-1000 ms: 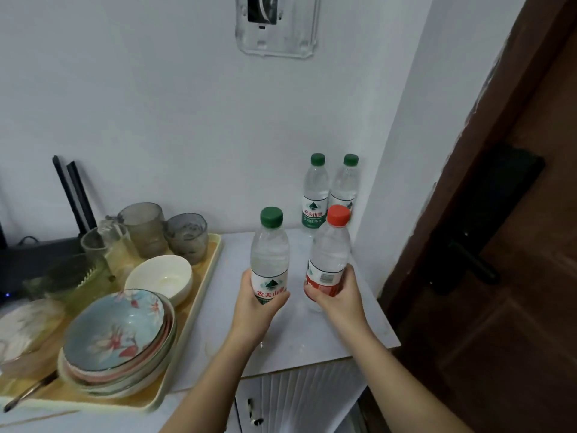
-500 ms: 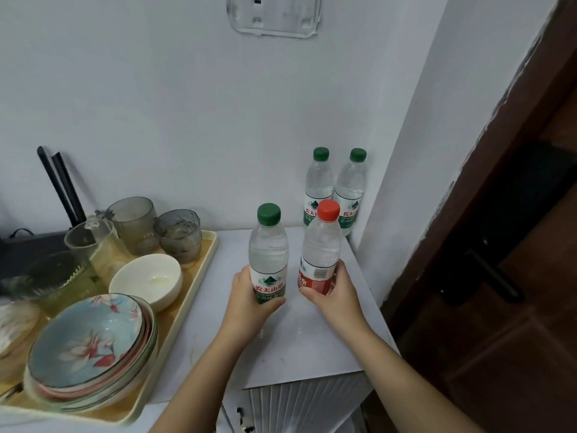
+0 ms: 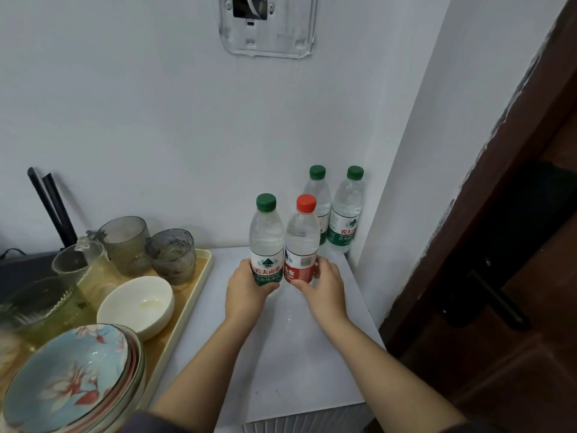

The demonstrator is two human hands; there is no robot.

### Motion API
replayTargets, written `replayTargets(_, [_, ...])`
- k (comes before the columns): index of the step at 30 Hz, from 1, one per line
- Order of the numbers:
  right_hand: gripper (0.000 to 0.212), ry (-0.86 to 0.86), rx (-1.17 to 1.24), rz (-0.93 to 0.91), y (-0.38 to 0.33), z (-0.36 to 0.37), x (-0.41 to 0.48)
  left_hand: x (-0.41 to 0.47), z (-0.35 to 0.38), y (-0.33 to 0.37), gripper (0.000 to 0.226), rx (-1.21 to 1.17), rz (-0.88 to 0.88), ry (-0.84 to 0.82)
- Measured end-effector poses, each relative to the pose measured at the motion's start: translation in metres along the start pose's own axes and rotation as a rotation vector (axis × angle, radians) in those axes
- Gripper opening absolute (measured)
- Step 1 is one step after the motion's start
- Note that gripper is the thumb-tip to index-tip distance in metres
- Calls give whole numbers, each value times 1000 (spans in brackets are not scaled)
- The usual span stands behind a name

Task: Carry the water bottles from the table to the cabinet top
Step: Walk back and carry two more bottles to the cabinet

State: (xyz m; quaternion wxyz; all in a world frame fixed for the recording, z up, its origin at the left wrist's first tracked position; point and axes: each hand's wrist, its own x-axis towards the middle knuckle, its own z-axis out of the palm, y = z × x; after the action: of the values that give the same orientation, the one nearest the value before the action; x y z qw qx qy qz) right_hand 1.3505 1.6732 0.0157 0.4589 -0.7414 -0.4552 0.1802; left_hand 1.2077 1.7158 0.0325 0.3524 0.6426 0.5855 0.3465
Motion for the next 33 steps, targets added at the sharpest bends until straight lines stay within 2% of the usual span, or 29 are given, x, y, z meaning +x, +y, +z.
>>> replayTargets(5, [47,32,27,74,-8,8,28,24,8,6,46,1,-37,20])
replayTargets(11, [36,36,-97,91,-14,13,49,50,15,14,43,24,-60,11])
replayTargets(23, [37,63,-273,99,-22,36,77,98,20,17,47,93,-88,12])
replayTargets(33, [36,58,-364,38,-21,40,84,102,24,13,50,138,-57,39])
